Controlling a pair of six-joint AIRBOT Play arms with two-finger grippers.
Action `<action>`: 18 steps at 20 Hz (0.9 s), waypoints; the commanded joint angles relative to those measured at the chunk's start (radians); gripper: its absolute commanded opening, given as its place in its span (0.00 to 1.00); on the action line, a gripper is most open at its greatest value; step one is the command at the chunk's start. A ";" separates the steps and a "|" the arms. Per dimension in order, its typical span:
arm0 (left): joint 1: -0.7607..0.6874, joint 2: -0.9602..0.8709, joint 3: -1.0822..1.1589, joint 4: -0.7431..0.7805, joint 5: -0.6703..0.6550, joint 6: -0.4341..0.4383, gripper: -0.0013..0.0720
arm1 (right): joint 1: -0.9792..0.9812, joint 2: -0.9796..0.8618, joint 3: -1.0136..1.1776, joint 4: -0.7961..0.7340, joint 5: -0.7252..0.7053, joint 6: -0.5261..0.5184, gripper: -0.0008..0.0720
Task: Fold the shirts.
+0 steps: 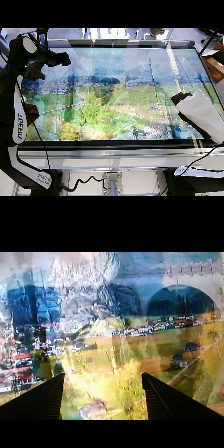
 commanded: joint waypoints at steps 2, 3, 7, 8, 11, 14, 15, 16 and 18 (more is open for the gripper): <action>0.000 0.000 0.000 0.001 0.002 0.001 0.78 | 0.002 0.001 0.000 0.422 -0.162 -0.003 0.60; 0.000 0.000 0.000 0.001 0.002 0.001 0.78 | 0.006 0.001 0.000 0.515 -0.190 -0.003 0.60; 0.000 0.000 0.000 0.001 0.002 0.001 0.78 | 0.049 0.001 0.000 0.754 -0.215 -0.003 0.60; 0.000 0.000 0.000 0.001 0.002 0.001 0.78 | 0.066 0.001 0.000 0.776 -0.210 -0.002 0.60; 0.000 0.000 0.000 0.001 0.002 0.001 0.78 | 0.113 0.001 0.000 0.800 -0.172 -0.002 0.52; 0.000 0.000 0.000 0.001 0.002 0.001 0.78 | 0.148 0.001 0.000 0.801 -0.132 -0.001 0.52; 0.000 0.000 0.000 0.001 0.002 0.001 0.78 | 0.156 0.001 0.000 0.801 -0.117 0.000 0.52; 0.000 0.000 0.000 0.001 0.002 0.001 0.78 | 0.161 0.001 0.000 0.802 -0.105 0.000 0.52; 0.000 0.000 0.000 0.001 0.002 0.001 0.78 | 0.167 0.001 0.000 0.802 -0.099 0.000 0.52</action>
